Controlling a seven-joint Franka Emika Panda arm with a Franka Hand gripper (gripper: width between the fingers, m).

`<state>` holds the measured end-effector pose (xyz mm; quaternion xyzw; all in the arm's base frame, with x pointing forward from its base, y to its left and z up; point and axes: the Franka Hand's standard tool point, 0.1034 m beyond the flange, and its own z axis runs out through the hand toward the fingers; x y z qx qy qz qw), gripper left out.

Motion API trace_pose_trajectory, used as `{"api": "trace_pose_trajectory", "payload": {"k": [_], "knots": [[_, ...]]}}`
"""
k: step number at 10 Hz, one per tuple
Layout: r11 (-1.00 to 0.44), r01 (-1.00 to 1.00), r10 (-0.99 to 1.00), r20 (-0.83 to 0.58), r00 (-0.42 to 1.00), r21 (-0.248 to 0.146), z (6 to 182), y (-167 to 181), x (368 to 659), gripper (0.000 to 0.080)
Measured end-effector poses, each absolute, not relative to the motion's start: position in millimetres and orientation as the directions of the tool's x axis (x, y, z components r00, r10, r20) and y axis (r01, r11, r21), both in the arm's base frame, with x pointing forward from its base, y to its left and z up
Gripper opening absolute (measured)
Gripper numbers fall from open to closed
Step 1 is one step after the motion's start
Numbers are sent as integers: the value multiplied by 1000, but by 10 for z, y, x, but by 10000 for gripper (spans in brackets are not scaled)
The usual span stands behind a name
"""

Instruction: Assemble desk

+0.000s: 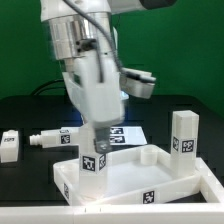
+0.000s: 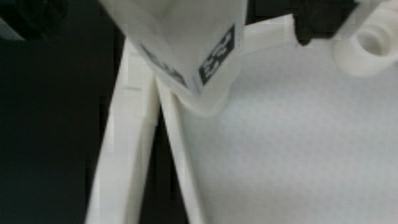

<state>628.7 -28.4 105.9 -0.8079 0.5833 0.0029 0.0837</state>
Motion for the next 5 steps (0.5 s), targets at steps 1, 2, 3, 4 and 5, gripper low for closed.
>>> {"api": "trace_pose_trajectory", "payload": {"k": [1,2,3,4,5], "knots": [[-356,-924,-924,-94,370,-138,1061,-292,6291,645],[-416,-898,-899,-84,430,-144,1060,-296,6290,649],[-569,-810,-814,-46,579,-141,1072,-312,6299,649],[-735,-667,-672,4,740,-118,1106,-329,6329,649],[-829,-550,-555,28,831,-104,1135,-334,6355,649]]}}
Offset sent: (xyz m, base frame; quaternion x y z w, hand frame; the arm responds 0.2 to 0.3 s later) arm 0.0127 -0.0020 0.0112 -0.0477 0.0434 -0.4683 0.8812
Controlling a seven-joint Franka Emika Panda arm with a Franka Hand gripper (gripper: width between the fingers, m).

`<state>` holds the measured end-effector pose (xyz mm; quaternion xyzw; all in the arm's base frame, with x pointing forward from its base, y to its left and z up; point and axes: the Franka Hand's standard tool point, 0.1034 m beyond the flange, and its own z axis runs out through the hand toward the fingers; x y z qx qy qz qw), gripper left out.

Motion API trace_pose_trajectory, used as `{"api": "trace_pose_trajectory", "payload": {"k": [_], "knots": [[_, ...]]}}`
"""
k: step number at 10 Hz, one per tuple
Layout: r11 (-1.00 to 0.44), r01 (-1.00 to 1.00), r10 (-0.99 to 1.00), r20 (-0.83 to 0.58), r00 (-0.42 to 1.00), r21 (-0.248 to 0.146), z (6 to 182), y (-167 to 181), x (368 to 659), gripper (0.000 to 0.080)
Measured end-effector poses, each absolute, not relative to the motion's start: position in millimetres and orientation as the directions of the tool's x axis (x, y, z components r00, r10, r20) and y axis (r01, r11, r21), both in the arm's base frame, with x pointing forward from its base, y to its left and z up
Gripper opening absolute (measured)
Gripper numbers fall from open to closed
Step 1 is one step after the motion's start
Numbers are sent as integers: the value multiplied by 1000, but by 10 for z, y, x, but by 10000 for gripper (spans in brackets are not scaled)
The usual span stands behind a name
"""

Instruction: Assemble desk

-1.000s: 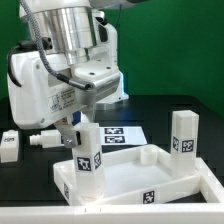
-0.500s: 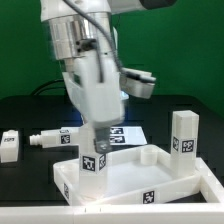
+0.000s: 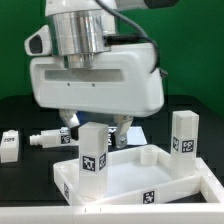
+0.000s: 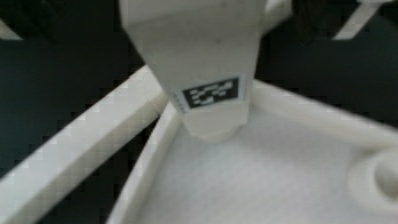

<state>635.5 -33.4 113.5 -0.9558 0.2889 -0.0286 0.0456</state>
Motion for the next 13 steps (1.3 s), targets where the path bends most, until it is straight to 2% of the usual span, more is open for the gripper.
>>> {"api": "trace_pose_trajectory", "payload": {"k": [1,2,3,4,5,8,12,13], "knots": [[-767,-632,-637,12,771,-115,1123,-323,6349,649],[-770,-628,-633,13,774,-113,1120,-329,6347,511],[-762,-637,-642,11,766,-113,1119,-327,6347,511],[-696,-709,-714,0,700,-112,1123,-349,6344,374],[-556,-826,-827,-33,561,-95,1125,-407,6306,288],[-21,-997,-987,-156,33,-75,1127,-501,6314,288],[187,-981,-970,-168,-178,-42,1114,-481,6314,288],[370,-929,-913,-189,-361,-13,1113,-450,6323,288]]}}
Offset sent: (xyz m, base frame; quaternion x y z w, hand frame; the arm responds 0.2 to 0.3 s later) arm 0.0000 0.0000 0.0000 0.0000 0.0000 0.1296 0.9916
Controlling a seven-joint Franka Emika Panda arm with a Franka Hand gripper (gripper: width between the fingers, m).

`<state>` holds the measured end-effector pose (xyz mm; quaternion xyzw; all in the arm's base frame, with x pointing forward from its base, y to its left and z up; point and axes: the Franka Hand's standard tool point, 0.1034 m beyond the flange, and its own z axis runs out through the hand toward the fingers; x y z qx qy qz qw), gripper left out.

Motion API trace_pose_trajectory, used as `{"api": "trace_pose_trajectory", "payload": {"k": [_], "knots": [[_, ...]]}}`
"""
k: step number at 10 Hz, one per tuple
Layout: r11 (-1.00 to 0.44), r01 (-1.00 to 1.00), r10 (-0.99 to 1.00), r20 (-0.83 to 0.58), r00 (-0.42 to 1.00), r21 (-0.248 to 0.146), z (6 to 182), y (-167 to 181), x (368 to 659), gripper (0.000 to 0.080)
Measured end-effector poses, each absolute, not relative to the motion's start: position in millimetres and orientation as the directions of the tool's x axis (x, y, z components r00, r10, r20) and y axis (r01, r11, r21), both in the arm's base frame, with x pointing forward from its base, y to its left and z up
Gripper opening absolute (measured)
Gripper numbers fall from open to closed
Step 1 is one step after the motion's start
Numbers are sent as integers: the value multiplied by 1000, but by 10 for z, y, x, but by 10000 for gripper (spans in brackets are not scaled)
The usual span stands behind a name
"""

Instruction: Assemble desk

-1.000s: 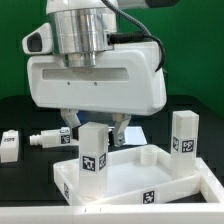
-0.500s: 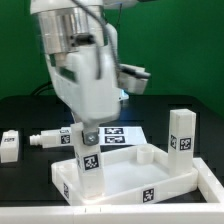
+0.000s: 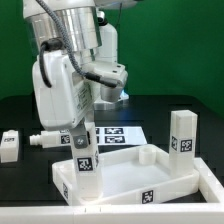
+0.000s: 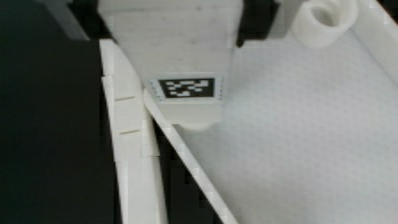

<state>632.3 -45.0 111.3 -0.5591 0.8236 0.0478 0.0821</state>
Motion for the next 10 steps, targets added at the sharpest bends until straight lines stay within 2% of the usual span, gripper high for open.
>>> {"api": "trace_pose_trajectory", "payload": {"k": [2,3,5,6,7,8,9,10], "knots": [[713,-701,-680,-219,-700,25,1100,-427,6376,288],[753,-658,-637,-238,-733,9,1088,-431,6390,288],[760,-650,-630,-241,-738,7,1087,-394,6397,288],[669,-743,-726,-237,-645,-26,1080,-390,6394,361],[537,-842,-828,-231,-511,-61,1077,-362,6392,499],[395,-915,-903,-221,-369,-85,1076,-337,6378,599],[276,-956,-945,-209,-252,-95,1069,-321,6361,599],[234,-966,-956,-203,-209,-107,1066,-328,6364,639]]}}
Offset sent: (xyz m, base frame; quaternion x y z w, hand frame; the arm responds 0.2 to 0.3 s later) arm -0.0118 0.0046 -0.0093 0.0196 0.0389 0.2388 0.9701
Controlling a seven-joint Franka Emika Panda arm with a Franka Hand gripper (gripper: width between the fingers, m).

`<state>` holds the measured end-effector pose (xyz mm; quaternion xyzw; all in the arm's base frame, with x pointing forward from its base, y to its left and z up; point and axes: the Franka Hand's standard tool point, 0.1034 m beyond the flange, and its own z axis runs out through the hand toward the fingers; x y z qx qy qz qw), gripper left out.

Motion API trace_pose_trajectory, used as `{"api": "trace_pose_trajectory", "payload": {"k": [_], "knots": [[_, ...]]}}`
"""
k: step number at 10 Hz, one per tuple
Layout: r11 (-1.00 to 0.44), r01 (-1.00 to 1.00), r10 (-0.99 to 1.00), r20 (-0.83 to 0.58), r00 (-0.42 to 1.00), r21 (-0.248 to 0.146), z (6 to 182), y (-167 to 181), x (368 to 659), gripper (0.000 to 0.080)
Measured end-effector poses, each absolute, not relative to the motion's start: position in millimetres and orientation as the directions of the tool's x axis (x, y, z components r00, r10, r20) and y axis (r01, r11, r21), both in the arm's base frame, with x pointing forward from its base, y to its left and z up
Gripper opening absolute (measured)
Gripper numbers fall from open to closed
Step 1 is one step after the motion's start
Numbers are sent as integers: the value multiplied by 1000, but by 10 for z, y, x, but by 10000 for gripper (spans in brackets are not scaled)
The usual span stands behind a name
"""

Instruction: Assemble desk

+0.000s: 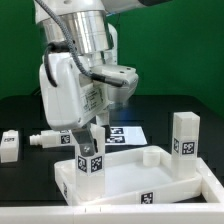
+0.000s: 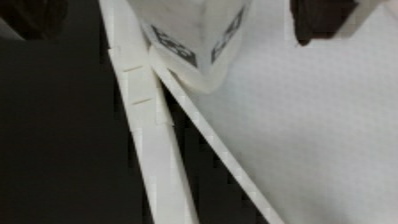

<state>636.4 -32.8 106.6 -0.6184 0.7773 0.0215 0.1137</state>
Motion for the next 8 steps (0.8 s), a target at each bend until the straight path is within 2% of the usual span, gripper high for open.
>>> {"api": "trace_pose_trajectory", "payload": {"k": [2,3,5,6,7,8], "knots": [[99,-986,-980,-186,-73,-134,1064,-332,6362,647],[-67,-986,-985,-146,89,-150,1069,-347,6356,649],[-517,-845,-851,-24,524,-138,1090,-344,6345,649],[-628,-769,-775,-2,632,-118,1094,-304,6343,649],[-647,-751,-759,26,650,-130,1102,-304,6372,649],[-713,-690,-699,37,714,-125,1093,-325,6366,649]]}}
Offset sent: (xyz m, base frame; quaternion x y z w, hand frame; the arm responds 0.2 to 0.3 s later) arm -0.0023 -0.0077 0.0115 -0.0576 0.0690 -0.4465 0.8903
